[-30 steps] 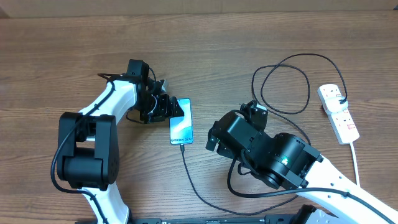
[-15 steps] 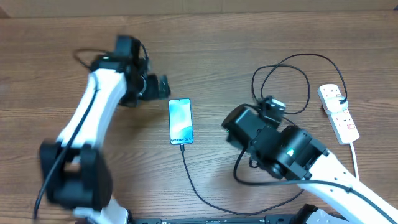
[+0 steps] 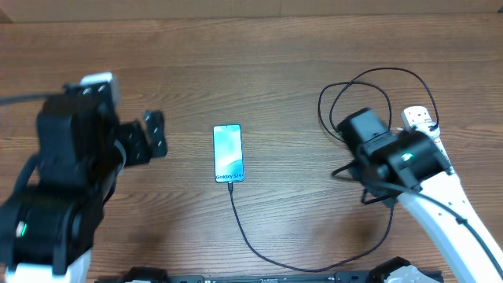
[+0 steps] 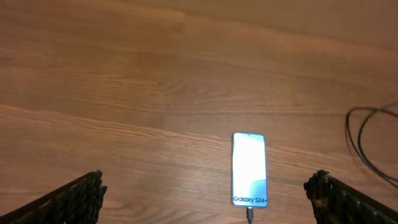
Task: Plug charger to phone and switch on socket
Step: 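Retract both grippers away from the phone, then move the right gripper over the power strip's orange switch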
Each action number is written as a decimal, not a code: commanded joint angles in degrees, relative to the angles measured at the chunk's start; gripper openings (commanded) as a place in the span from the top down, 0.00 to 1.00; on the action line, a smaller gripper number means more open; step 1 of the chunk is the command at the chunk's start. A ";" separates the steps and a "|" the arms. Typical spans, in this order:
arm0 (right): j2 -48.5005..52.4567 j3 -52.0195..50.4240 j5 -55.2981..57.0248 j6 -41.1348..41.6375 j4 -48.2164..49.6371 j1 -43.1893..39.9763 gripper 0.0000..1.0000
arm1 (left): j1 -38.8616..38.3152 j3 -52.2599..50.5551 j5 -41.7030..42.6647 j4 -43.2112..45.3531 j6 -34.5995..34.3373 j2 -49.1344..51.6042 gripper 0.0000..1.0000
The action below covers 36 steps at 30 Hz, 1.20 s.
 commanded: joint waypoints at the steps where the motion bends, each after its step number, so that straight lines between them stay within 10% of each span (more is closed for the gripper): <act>1: -0.50 0.28 0.50 0.42 -0.68 -7.85 0.96 | -0.02 -0.11 -3.54 -1.29 -2.10 -5.84 0.00; 19: 8.79 1.86 -16.44 -29.29 15.08 -48.54 0.96 | -0.02 -0.20 -9.77 -13.16 -6.78 -26.58 0.00; 36: 35.39 23.54 -19.06 -34.56 10.88 -52.78 0.96 | -0.02 -0.48 -9.31 -15.69 -6.78 -26.56 0.00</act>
